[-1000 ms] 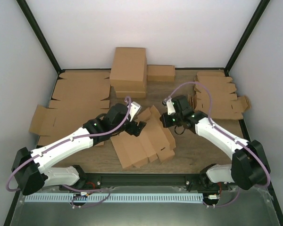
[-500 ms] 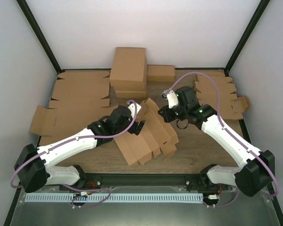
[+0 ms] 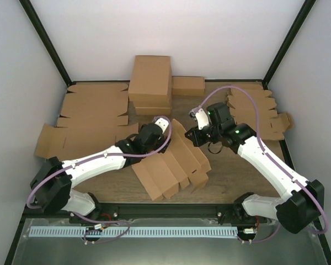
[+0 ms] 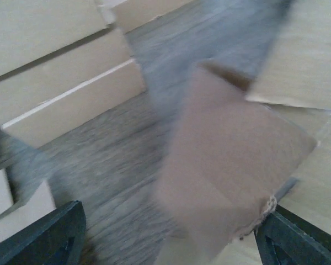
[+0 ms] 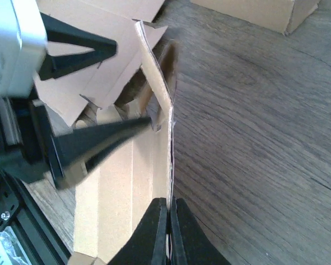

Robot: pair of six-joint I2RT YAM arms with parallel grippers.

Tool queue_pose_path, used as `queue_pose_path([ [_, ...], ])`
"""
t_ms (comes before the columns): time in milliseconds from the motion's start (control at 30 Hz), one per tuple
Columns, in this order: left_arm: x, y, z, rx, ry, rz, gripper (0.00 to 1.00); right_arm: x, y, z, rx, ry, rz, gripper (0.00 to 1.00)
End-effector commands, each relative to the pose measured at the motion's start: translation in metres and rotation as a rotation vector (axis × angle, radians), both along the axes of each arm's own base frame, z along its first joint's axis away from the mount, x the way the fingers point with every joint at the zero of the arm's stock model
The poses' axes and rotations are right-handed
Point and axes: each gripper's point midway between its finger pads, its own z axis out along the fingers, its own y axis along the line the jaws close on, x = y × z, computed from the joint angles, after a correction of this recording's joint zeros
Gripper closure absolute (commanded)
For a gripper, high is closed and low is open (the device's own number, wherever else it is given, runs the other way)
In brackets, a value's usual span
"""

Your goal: Fold the paper box

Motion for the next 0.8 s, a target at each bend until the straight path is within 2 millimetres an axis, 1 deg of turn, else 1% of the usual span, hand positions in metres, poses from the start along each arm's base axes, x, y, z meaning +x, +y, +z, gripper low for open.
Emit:
queue_pose_path([
  [0,0.026,0.039,0.019,-0.012,-0.051,0.258,0.18,0.004,-0.006,0.017,-0.033,-0.049,-0.022,0.99],
  [67,0.029,0.058,0.019,-0.036,-0.041,0.313,0.21,0.005,-0.008,0.016,-0.046,-0.05,-0.034,0.99],
  [200,0.036,0.101,0.018,-0.082,-0.02,0.437,0.22,0.003,-0.004,0.018,-0.032,-0.05,-0.014,0.99],
  [267,0.039,0.116,0.016,-0.109,0.0,0.462,0.22,0.003,-0.002,0.016,-0.036,-0.049,-0.006,0.99],
  [300,0.04,0.119,0.015,-0.122,0.012,0.459,0.22,0.003,-0.001,0.015,-0.039,-0.048,-0.002,0.99],
  [333,0.04,0.118,0.016,-0.131,0.017,0.443,0.22,0.004,0.0,0.013,-0.045,-0.045,0.001,0.99],
  [400,0.037,0.112,0.018,-0.141,0.033,0.394,0.21,0.006,0.001,0.006,-0.078,-0.03,-0.008,0.99],
  [467,0.029,0.099,0.021,-0.187,0.063,0.321,0.18,0.012,0.0,-0.003,-0.136,-0.018,-0.037,0.99],
  [567,0.011,0.08,0.037,-0.3,0.074,0.179,0.11,0.02,0.011,-0.004,-0.21,-0.05,-0.027,0.99],
  [600,0.003,0.076,0.049,-0.34,0.058,0.134,0.1,0.021,0.018,-0.004,-0.235,-0.069,-0.006,0.99],
  [667,-0.007,0.074,0.06,-0.381,0.051,0.096,0.08,0.021,0.034,-0.008,-0.291,-0.124,0.055,0.99],
  [733,-0.013,0.081,0.064,-0.4,0.052,0.12,0.06,0.024,0.048,-0.017,-0.358,-0.171,0.099,0.98],
  [767,-0.015,0.087,0.063,-0.403,0.058,0.148,0.05,0.027,0.053,-0.023,-0.393,-0.186,0.11,0.98],
])
